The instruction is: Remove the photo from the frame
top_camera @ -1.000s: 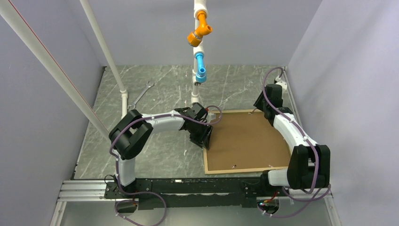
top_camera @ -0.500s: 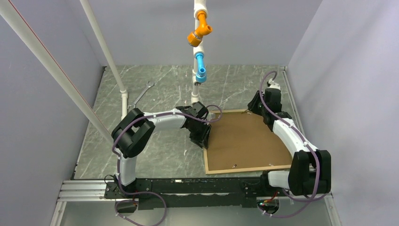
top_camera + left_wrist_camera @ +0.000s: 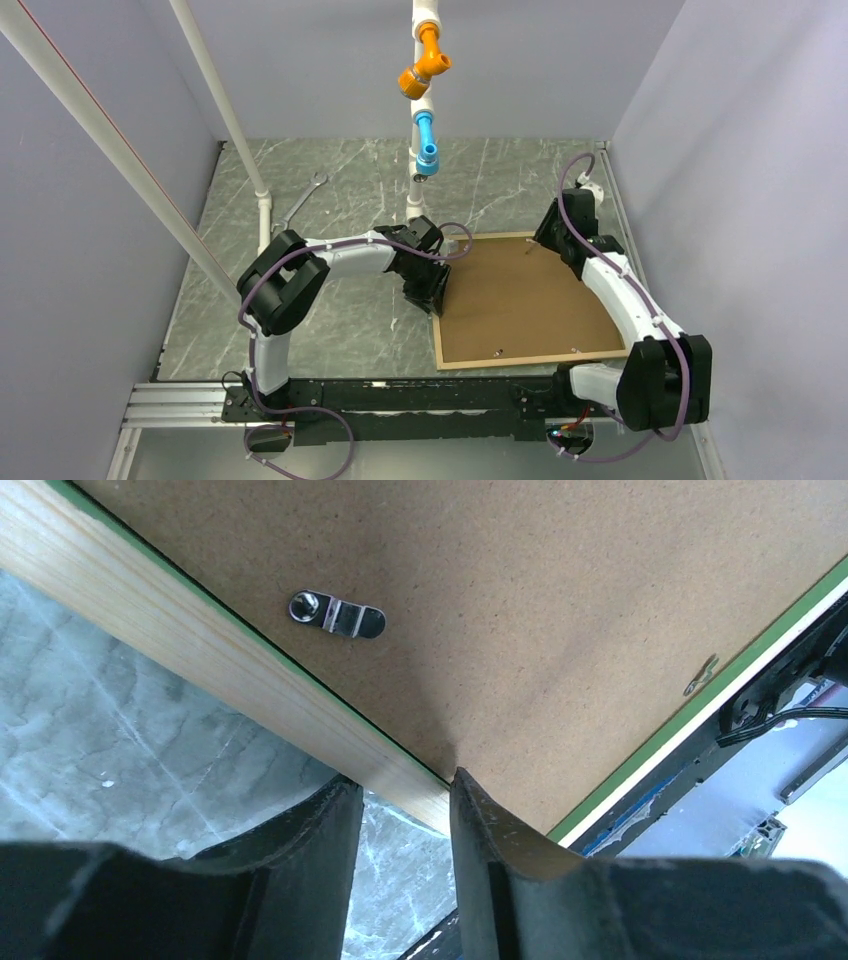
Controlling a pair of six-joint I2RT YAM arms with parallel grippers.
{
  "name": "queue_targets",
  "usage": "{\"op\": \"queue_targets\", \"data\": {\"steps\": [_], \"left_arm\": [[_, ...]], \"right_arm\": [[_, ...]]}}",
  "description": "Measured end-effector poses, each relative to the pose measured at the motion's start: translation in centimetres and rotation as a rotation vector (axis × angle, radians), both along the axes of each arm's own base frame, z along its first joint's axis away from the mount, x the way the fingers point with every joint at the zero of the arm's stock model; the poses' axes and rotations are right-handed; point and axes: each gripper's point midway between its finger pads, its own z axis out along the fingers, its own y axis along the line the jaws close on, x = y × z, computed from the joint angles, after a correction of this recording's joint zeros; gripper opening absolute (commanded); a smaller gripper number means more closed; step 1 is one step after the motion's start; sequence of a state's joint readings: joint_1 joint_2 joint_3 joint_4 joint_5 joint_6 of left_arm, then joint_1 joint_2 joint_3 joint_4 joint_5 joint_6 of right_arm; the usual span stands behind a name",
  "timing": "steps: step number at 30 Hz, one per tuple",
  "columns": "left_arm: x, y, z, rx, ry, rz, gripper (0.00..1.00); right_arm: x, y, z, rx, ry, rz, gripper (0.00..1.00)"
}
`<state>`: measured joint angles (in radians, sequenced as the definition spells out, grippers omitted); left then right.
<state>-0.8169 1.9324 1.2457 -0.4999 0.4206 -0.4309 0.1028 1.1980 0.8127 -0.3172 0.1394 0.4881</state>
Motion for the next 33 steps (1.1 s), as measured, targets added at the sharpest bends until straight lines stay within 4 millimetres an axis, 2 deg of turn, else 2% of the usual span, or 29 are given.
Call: {"op": "queue_targets", "data": {"steps": [5, 14, 33], "left_arm": [[0.2, -0.1, 0.1, -0.007, -0.015, -0.008, 0.44], [0.1, 0.0, 0.1, -0.014, -0.022, -0.015, 0.43], [0.1, 0.0, 0.0, -0.016, -0.023, -0.015, 0.42]], "right_arm": [[0.6, -1.6, 0.2, -0.044, 0.025, -0.084, 0.0], [2.7, -2.6, 0.2, -0.073, 0.036, -0.141, 0.0], [5.1, -2.8, 0.3, -0.078, 0.02, -0.171, 0.0]]}}
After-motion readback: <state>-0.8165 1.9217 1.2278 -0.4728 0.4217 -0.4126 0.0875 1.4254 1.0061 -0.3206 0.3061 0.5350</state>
